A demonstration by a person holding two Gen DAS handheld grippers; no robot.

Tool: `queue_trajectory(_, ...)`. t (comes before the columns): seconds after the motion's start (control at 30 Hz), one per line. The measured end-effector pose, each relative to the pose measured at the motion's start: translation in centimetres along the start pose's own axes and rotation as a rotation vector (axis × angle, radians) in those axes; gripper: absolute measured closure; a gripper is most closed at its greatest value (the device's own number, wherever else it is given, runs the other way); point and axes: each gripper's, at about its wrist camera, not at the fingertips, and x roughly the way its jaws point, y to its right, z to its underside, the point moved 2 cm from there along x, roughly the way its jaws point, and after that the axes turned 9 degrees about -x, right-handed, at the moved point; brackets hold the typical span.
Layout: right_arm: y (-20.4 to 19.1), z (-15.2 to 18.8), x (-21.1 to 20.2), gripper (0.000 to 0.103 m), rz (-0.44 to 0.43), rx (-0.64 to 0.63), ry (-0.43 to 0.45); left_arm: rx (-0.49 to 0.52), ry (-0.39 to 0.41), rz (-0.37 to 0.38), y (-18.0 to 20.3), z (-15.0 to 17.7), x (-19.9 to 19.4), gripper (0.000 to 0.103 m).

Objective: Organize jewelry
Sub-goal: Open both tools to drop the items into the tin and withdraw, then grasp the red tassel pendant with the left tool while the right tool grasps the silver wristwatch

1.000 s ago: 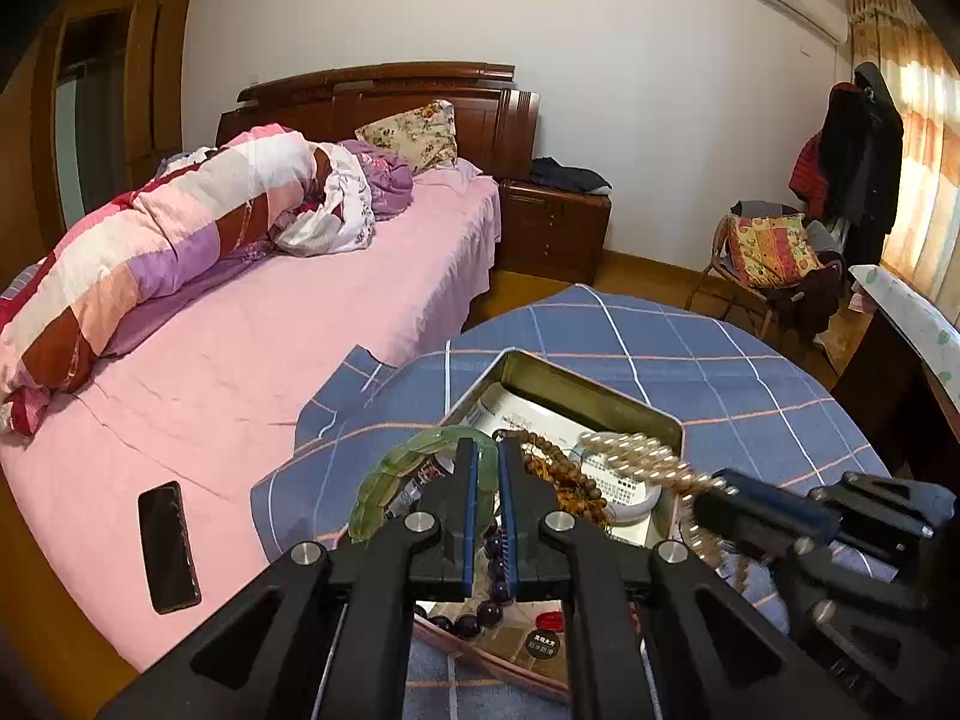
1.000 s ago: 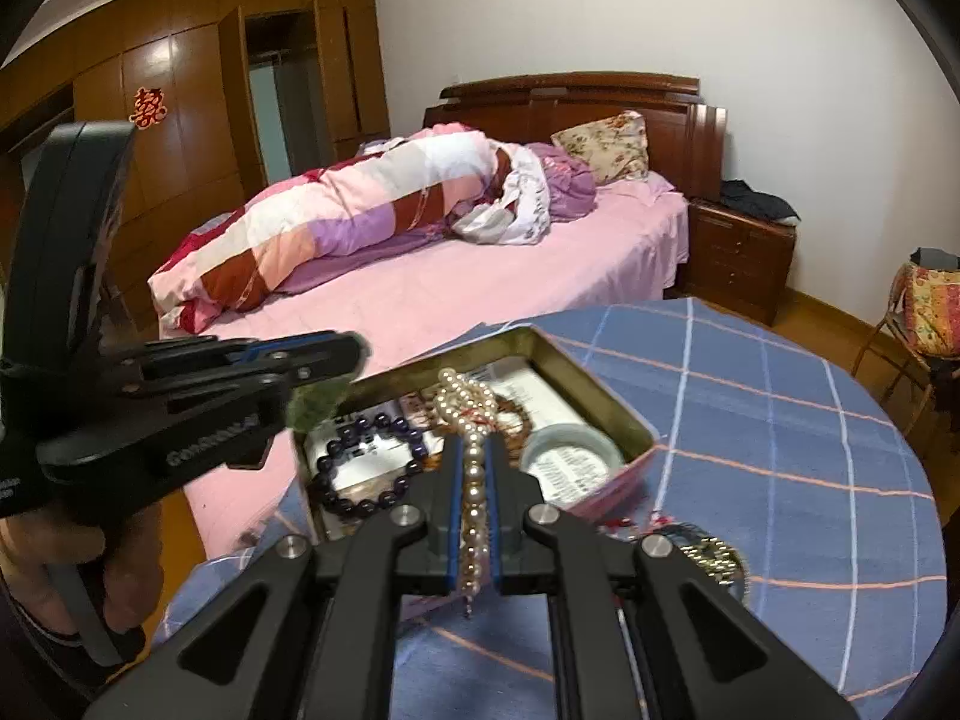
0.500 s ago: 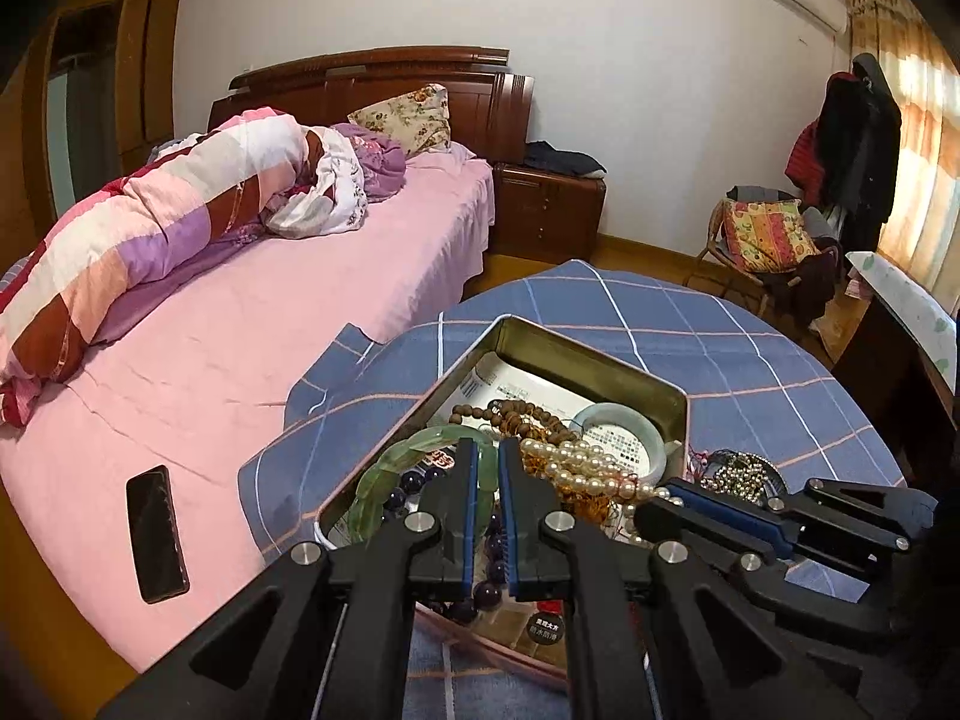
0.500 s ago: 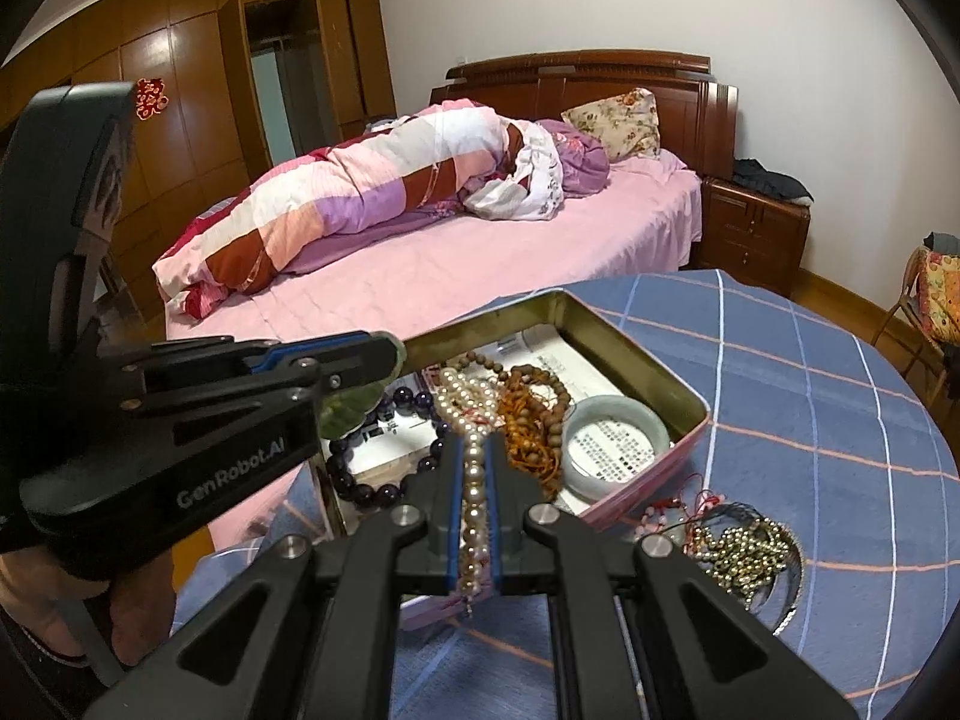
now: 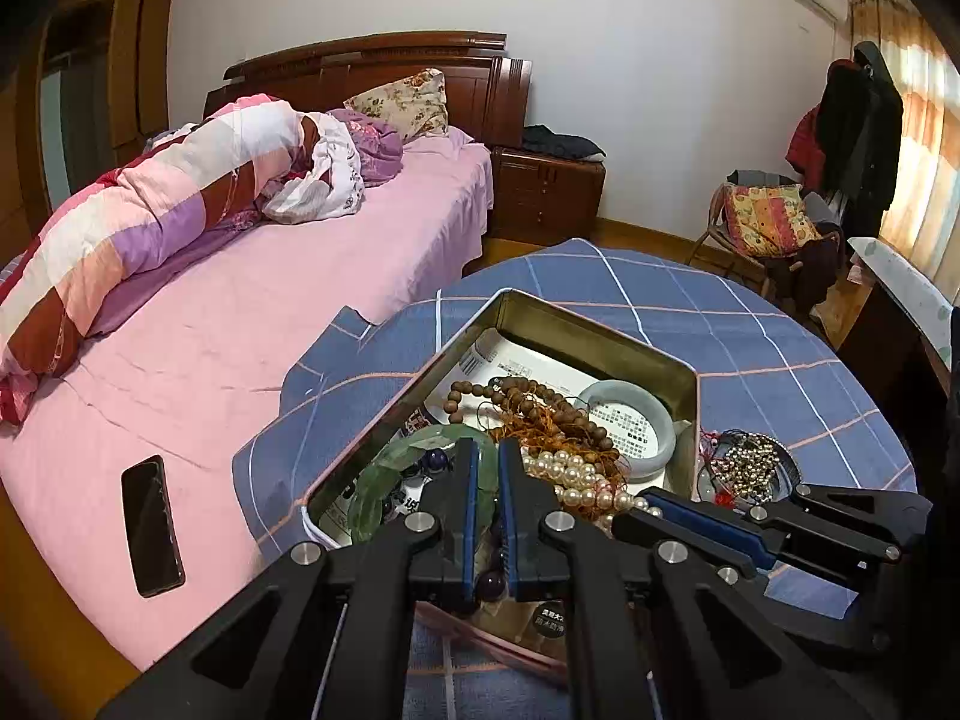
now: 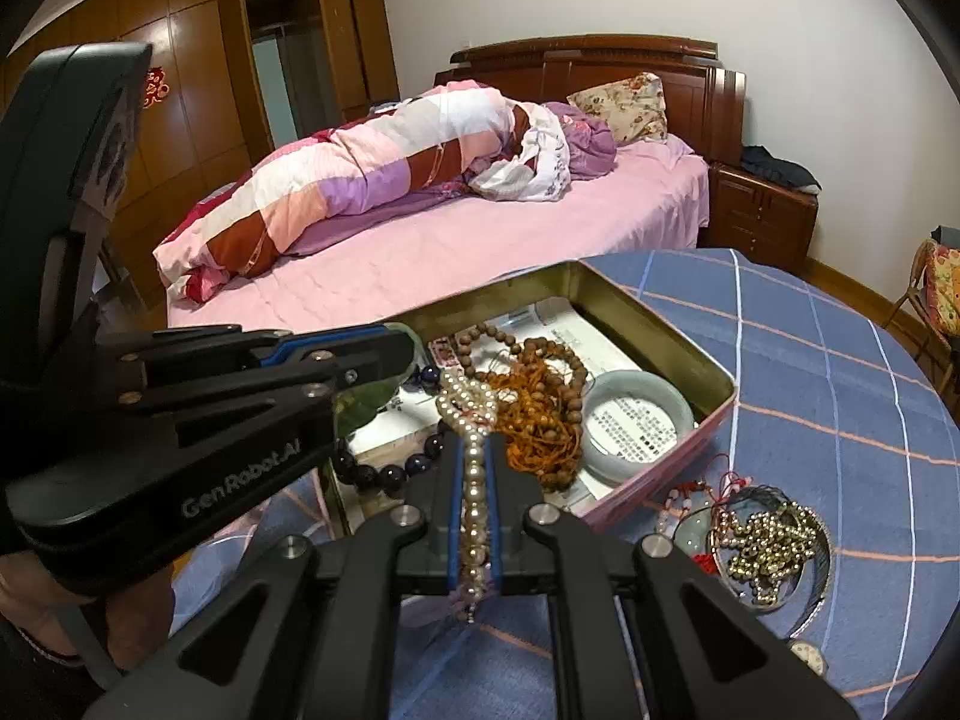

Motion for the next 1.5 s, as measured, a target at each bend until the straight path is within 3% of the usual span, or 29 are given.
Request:
queue_trajectory(0.33,-0.1,0.4,0.3,0.093,-0.001,-0.001,-0.018,-0.013,-0.025,0.005,-0.1,0.2,0.5,0.097)
queue_trajectory(0.37,0.0,0.4,0.3,0.091,-0.007,0.004,-0.016,-0.013,-0.026,0.014,-0.1,0.1,0.5,0.096)
queue_trajectory(0.4,0.1,0.4,0.2,0.082,-0.006,0.008,-0.013,-0.012,-0.028,0.015,0.0,0.1,0.4,0.093)
queue_trajectory(0.43,0.3,0.4,0.1,0.075,-0.006,0.014,-0.009,-0.014,-0.028,0.016,0.1,0.0,0.4,0.088)
queue_trajectory(0.47,0.4,0.5,-0.1,0.058,-0.007,0.023,0.0,-0.018,-0.024,0.02,0.0,0.1,0.2,0.069)
queue_trajectory(0.5,0.5,0.5,-0.3,0.047,-0.005,0.029,0.007,-0.025,-0.012,0.023,0.0,0.1,0.0,0.042)
queue_trajectory(0.57,0.9,0.7,-0.8,0.045,0.004,0.038,0.019,-0.043,0.03,0.021,-0.1,0.1,-0.7,0.024)
queue_trajectory(0.67,1.6,1.0,-1.9,0.045,0.011,0.054,0.031,-0.044,0.033,0.05,0.3,0.1,-1.3,0.024)
queue_trajectory(0.97,5.1,3.4,-5.6,0.039,0.091,0.105,0.028,0.002,0.043,0.028,2.4,1.3,-1.7,0.024)
queue_trajectory(1.27,9.3,7.8,-7.9,0.037,0.213,0.155,-0.056,0.072,0.03,0.021,5.5,3.0,-1.8,0.024)
queue_trajectory(1.5,10.7,9.5,-7.2,0.037,0.233,0.168,-0.126,0.148,0.007,0.016,9.0,4.5,-1.2,0.024)
